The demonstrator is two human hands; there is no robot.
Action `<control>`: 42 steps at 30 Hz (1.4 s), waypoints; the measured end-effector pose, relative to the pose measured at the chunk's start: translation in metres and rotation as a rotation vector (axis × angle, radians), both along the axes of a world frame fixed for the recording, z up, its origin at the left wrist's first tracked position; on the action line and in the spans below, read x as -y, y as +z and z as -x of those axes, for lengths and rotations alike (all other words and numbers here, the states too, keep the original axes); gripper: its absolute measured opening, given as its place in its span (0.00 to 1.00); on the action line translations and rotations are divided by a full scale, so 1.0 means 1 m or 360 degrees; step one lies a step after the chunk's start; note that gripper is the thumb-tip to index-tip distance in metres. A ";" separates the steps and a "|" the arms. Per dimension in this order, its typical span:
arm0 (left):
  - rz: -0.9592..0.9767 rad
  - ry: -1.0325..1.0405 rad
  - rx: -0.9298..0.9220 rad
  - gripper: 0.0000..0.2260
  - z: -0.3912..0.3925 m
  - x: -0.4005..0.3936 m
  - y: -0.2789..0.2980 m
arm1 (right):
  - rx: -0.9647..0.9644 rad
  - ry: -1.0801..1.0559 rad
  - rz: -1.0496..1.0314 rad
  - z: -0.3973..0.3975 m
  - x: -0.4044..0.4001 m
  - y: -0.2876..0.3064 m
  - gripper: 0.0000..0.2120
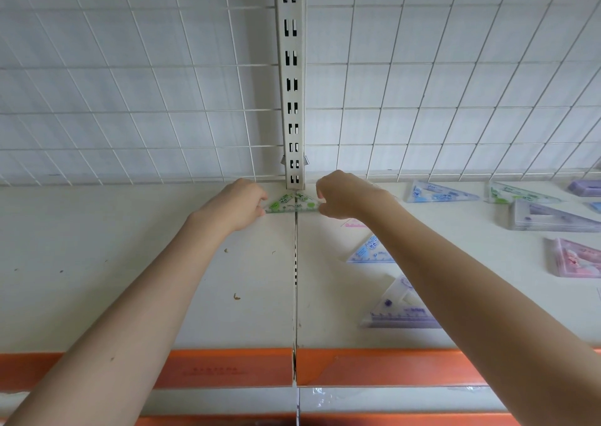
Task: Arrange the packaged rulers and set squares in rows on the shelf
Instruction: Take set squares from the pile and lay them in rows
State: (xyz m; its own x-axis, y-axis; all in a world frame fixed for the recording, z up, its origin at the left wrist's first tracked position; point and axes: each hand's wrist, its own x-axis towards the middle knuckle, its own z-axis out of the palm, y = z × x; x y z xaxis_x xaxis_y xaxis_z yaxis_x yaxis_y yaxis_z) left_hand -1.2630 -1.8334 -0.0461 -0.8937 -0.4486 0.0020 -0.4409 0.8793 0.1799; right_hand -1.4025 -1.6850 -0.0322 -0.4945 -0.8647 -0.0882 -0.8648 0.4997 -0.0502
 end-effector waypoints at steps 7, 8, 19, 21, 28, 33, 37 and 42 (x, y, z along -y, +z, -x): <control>-0.0056 -0.0068 -0.0019 0.11 0.007 -0.005 -0.002 | 0.0048 0.0045 0.0046 -0.006 0.006 0.000 0.15; -0.0055 -0.0070 -0.0029 0.11 0.007 -0.004 -0.003 | 0.0052 0.0041 0.0050 -0.006 0.006 0.000 0.14; -0.0007 -0.0098 -0.0034 0.11 0.011 -0.005 -0.004 | 0.0083 0.0025 0.0097 -0.004 0.003 0.003 0.14; -0.0002 -0.0111 -0.0046 0.11 0.012 -0.007 0.002 | 0.0086 -0.0008 0.0153 0.001 -0.001 0.010 0.14; -0.0012 -0.0246 -0.0103 0.11 0.049 -0.027 0.023 | 0.0039 -0.0227 0.0223 0.042 -0.036 0.038 0.13; -0.0090 -0.0280 -0.0056 0.18 0.082 -0.050 0.021 | 0.0038 -0.0269 0.0049 0.061 -0.061 0.032 0.15; -0.0036 -0.0305 0.0069 0.22 0.097 -0.062 0.015 | 0.0118 -0.0260 -0.0079 0.072 -0.069 0.019 0.18; -0.0024 -0.0318 0.0155 0.18 0.105 -0.072 0.015 | 0.0140 -0.0233 -0.0092 0.078 -0.072 0.013 0.18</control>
State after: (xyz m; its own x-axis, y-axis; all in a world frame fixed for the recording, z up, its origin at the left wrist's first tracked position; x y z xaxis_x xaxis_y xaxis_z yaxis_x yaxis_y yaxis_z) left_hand -1.3679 -1.7611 -0.0312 -0.9606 -0.2617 -0.0938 -0.2740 0.9486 0.1586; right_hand -1.4805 -1.6134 -0.0195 -0.6027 -0.7764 -0.1843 -0.7763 0.6240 -0.0898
